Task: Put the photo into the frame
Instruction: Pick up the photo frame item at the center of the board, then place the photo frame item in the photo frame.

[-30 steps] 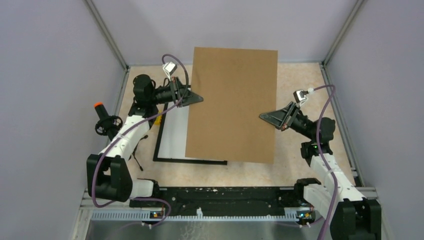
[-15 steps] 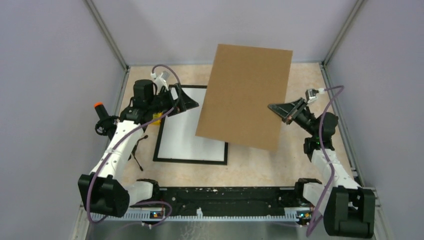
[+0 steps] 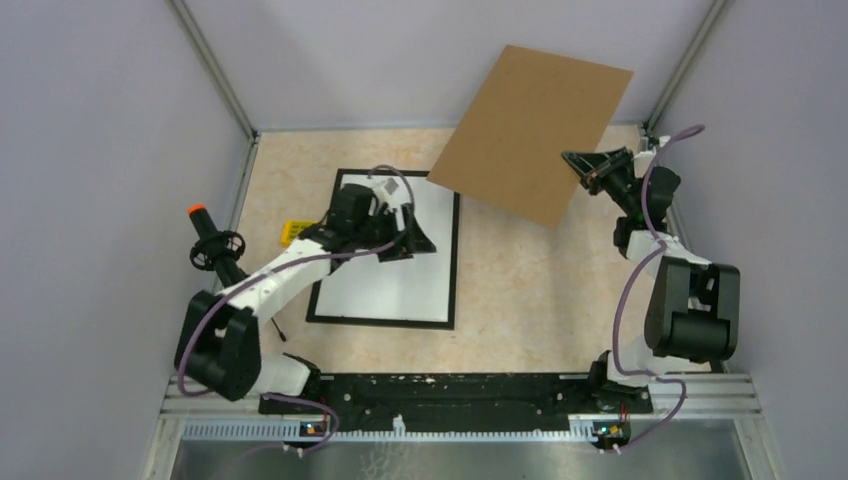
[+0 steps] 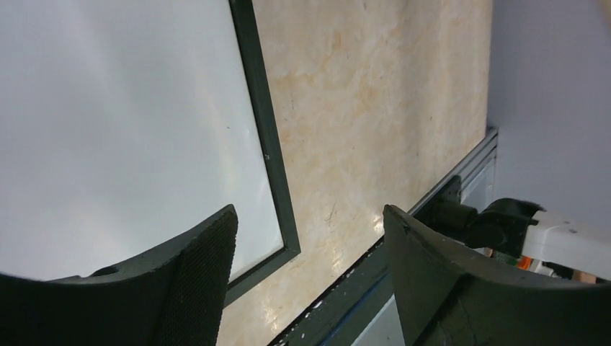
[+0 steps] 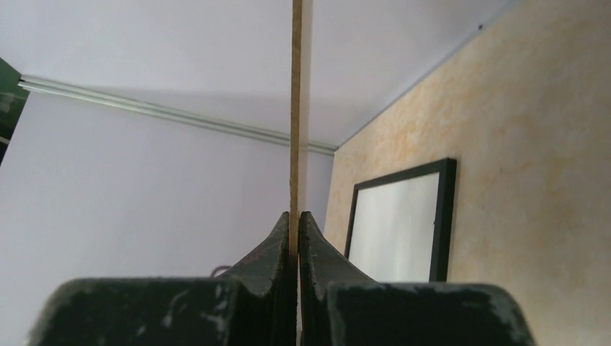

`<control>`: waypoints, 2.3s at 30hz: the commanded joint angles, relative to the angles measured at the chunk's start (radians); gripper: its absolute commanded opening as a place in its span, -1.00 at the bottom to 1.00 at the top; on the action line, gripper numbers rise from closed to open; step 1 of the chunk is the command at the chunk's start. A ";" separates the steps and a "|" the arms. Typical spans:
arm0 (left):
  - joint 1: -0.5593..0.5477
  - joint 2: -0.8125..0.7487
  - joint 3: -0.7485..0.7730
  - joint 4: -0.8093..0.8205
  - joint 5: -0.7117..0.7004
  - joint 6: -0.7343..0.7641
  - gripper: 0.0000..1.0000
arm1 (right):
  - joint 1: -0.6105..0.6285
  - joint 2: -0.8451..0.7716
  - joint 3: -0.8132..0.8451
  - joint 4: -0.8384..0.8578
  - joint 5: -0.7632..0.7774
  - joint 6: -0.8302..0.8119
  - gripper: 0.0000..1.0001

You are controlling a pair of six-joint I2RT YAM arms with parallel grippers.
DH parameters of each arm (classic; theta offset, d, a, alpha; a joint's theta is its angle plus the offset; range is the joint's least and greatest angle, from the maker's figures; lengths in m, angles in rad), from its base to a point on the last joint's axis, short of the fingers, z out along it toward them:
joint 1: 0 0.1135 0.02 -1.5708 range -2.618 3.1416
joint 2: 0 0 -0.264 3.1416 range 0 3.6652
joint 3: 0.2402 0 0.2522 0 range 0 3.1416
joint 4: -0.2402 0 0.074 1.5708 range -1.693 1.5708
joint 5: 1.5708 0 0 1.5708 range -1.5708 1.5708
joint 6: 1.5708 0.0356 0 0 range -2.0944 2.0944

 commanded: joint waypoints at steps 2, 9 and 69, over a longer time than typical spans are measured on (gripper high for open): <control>-0.160 0.200 0.087 0.155 -0.127 -0.035 0.46 | -0.024 0.118 0.166 0.206 0.024 -0.041 -1.00; -0.249 0.405 0.169 0.242 -0.243 -0.039 0.12 | -0.106 0.280 0.143 0.404 -0.035 0.051 -1.00; -0.552 0.685 0.291 0.298 -0.391 -0.141 -0.47 | -0.171 0.009 0.069 0.135 -0.146 -0.145 -1.00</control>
